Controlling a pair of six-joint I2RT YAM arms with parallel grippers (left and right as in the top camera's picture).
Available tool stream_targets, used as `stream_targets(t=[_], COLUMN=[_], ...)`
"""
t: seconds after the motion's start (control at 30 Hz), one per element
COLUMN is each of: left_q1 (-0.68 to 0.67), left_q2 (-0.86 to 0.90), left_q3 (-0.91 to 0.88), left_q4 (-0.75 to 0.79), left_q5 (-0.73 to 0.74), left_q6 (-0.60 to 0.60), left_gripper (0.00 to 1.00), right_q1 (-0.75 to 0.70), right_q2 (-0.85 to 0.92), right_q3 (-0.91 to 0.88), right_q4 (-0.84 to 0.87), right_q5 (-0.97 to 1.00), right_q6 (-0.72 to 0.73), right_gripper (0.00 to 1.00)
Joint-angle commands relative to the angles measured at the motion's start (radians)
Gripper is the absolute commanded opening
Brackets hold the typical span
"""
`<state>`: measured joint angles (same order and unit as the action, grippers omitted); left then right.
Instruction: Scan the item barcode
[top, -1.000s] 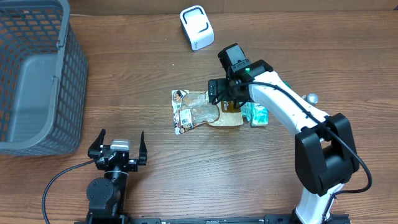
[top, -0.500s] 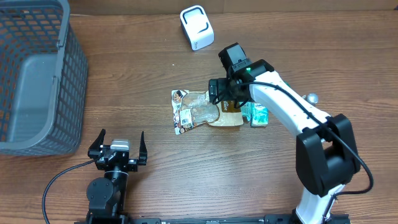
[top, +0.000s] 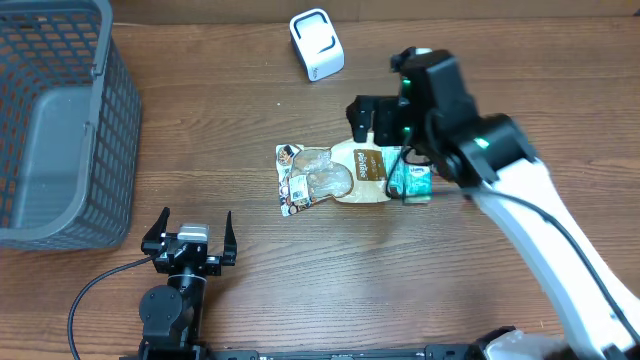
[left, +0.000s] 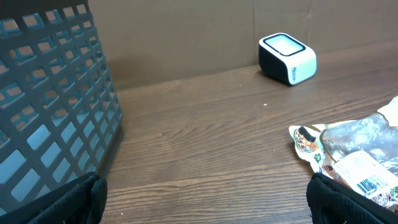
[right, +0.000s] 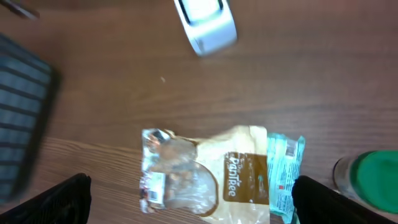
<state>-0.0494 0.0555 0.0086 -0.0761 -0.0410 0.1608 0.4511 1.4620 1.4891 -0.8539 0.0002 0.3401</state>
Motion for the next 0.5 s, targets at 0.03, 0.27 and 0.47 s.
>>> stream_targets(t=[0.03, 0.27, 0.47], left_q1=[0.010, 0.010, 0.010], left_q2=[0.003, 0.003, 0.003], left_q3=[-0.004, -0.004, -0.004], left_q4=[0.001, 0.001, 0.001], left_q5=[0.008, 0.008, 0.008], left_q6=[0.016, 0.016, 0.016], left_gripper=[1.00, 1.00, 1.00], right_q1=[-0.007, -0.009, -0.009], right_q2=[-0.121, -0.393, -0.577], right_q3=[-0.016, -0.366, -0.665], right_q4=[0.012, 0.077, 0.061], right_q5=[0.006, 0.006, 0.006], right_q6=[0.001, 0.001, 0.001], right_gripper=[1.00, 1.00, 1.00])
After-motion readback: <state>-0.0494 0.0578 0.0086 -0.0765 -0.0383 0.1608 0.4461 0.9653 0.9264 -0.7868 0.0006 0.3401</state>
